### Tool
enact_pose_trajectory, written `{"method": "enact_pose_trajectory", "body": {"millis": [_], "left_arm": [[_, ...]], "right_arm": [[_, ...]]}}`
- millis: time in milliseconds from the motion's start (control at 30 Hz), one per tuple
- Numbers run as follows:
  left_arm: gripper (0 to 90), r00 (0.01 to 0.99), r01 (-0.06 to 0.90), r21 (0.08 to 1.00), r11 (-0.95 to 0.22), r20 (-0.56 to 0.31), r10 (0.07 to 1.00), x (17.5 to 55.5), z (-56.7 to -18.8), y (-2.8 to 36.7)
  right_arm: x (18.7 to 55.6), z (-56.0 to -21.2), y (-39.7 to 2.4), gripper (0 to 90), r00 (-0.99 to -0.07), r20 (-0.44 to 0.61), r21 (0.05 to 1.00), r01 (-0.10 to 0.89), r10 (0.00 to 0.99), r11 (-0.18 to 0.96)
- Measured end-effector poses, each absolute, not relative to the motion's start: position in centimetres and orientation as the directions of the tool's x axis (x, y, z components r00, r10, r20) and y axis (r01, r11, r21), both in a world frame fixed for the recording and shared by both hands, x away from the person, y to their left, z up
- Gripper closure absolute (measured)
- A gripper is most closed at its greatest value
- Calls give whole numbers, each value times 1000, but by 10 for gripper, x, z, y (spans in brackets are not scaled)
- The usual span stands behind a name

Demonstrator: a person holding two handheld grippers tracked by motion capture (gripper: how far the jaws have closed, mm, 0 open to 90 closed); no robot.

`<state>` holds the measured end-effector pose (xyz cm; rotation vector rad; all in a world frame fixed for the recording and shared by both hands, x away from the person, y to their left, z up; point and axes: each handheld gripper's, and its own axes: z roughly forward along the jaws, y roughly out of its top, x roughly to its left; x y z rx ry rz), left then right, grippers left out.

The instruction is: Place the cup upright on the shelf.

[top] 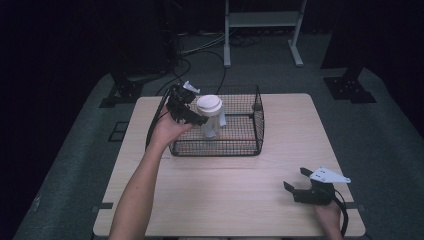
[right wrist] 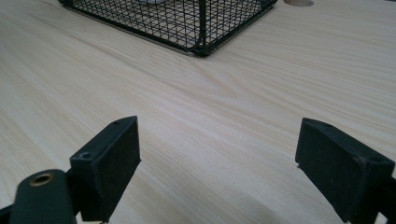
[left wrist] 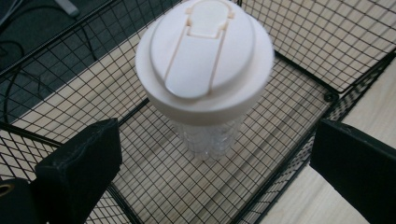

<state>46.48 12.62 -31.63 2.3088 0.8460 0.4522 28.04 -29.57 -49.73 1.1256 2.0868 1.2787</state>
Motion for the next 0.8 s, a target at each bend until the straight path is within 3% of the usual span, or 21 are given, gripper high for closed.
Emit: {"method": "enact_pose_trajectory", "body": {"millis": [800], "left_arm": [[14,772,390,712,-584,92,629,422,-319,149]], "right_arm": [[279,-498,-295,129,-543,22,884,403,839,237]]}}
